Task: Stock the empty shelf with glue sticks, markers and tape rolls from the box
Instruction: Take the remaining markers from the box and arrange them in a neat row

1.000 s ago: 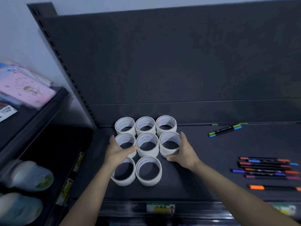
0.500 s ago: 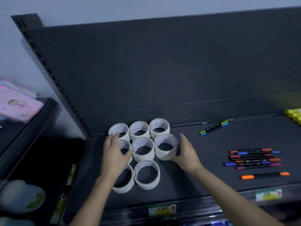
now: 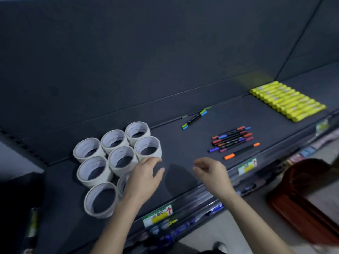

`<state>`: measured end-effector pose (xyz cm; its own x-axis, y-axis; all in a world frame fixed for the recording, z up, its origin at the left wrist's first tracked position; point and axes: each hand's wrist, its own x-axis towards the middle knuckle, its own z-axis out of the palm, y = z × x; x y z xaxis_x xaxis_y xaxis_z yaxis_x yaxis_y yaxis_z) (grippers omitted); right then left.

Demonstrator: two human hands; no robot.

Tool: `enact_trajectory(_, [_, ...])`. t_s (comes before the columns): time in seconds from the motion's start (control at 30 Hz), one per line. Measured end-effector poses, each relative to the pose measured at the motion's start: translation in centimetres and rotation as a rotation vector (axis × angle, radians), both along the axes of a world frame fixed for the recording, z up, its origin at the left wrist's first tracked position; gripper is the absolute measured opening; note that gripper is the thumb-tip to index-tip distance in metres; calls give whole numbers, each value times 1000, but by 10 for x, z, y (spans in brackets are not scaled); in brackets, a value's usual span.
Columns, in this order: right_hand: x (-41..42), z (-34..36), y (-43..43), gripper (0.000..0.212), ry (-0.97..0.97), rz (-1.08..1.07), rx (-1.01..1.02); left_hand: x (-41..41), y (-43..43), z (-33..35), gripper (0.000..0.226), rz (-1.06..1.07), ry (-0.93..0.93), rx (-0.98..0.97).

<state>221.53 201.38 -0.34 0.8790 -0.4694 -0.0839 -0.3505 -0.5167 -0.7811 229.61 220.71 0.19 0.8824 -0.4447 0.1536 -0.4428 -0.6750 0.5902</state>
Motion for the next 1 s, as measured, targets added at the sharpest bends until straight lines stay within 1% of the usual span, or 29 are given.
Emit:
enact_trajectory(0.13, [-35,3,-37,18,-12,-115,-12,-18,-42,1,32,-144,29,-1])
enact_trajectory(0.27, [-83,6,-86,22,-19,-187,-87,-43,-99,-1,27,-196,40,-29])
enact_trajectory(0.37, [-126,6,-130,18,-23,-245,-139,-70,-151,-3,25,-227,69,-40])
enact_trajectory(0.47, [-175,5,-177,15,-3,-349,-159,-102,-205,-8,22,-300,109,-24])
enact_trajectory(0.57, [-224,0,-224,17,17,-448,-185,-133,-255,-16,22,-331,164,-36])
enact_trajectory(0.67, [-271,-7,-265,21,33,-555,-193,-162,-299,-23,26,-366,212,-14])
enact_trajectory(0.8, [-322,-14,-304,23,36,-684,-203,-197,-358,-23,26,-486,179,53])
enact_trajectory(1.0, [-364,-14,-342,20,39,-848,-137,-227,-436,-10,25,-639,217,41])
